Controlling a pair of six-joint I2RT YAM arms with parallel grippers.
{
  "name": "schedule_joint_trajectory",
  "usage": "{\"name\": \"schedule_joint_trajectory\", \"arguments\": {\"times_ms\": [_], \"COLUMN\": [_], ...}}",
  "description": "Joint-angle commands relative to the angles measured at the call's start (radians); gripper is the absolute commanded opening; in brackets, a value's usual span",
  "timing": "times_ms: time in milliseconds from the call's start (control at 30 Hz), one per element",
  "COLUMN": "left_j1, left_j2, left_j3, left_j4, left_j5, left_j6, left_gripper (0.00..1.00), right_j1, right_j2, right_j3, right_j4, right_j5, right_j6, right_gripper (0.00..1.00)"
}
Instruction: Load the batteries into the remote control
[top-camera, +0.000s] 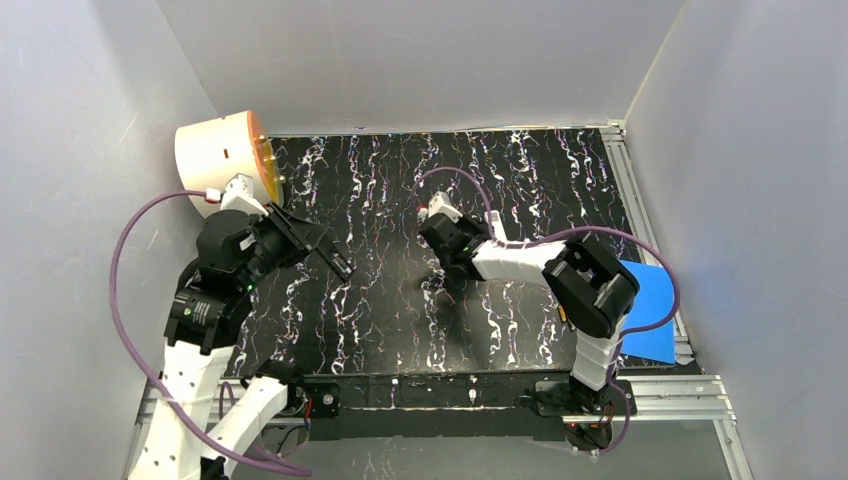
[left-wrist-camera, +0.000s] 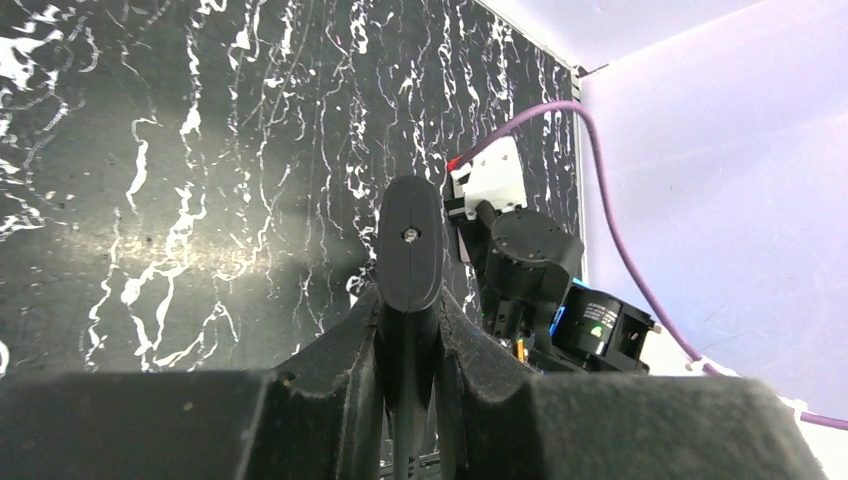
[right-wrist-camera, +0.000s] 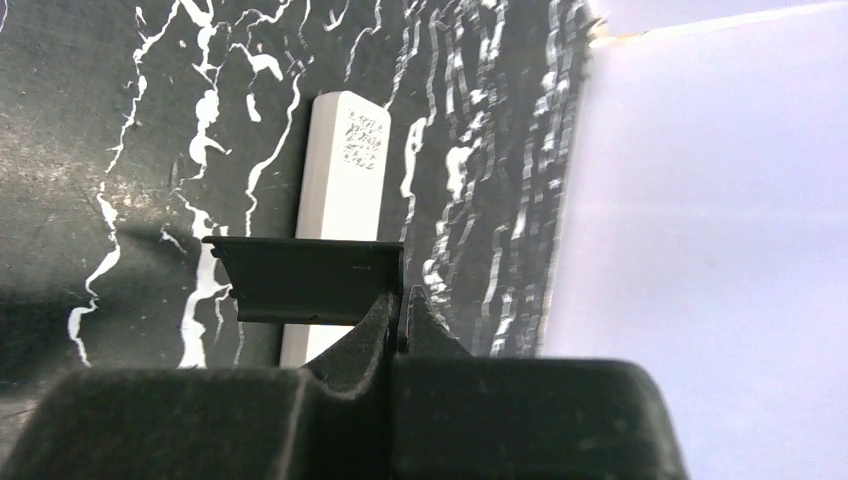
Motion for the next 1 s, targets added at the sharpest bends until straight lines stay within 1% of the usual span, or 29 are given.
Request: {"name": "schedule_joint_trajectory", "arguments": {"times_ms": [0,200,433,467,500,533,567,600,633,700,967], "left_j1": [0.005,0.005,0.005,0.005,0.005,0.005,0.005,0.005,0.005,0.005,0.005], "left_j2": [-0.021,-0.058,-0.064,-0.066,-0.066,-0.065,-0.061,-0.057,-0.053,-0.050,-0.011], "left_j3": [0.062,0.025,0.008,0.006,0.005,0.006,0.006,0.005,0.004,-0.001,0.002], "left_j4": [-0.128,-0.082,-0.064,-0.064,-0.062,-0.062,-0.060,-0.058,-0.055,-0.045,-0.023], "left_j5": [-0.076,-0.043,-0.020,-0.022,-0.023,-0.022,-0.019,-0.017,-0.014,-0.011,0.016], "left_j6": [0.041,0.009,0.000,0.000,0.001,0.003,0.005,0.005,0.005,0.004,0.013], "left_gripper": [0.00,0.00,0.00,0.00,0.00,0.00,0.00,0.00,0.00,0.00,0.00], "right_j1": [0.075,0.149,0.195,0.202,0.212,0.224,0.232,0.238,0.243,0.256,0.328], "right_j2": [0.036,0.137,0.191,0.194,0.202,0.211,0.224,0.241,0.261,0.298,0.326], "right_j3": [-0.023,-0.063,-0.064,-0.057,-0.049,-0.035,-0.004,0.013,0.050,0.089,0.143], "right_j4": [0.213,0.258,0.224,0.197,0.160,0.106,0.029,-0.067,-0.178,-0.310,-0.509], "right_j5": [0.228,0.287,0.319,0.311,0.309,0.302,0.293,0.283,0.277,0.280,0.262], "right_j6": [-0.239,-0.273,-0.247,-0.224,-0.198,-0.150,-0.095,-0.019,0.051,0.167,0.387], "right_gripper": [0.01,0.01,0.01,0.02,0.04,0.09,0.13,0.14,0.15,0.15,0.20]}}
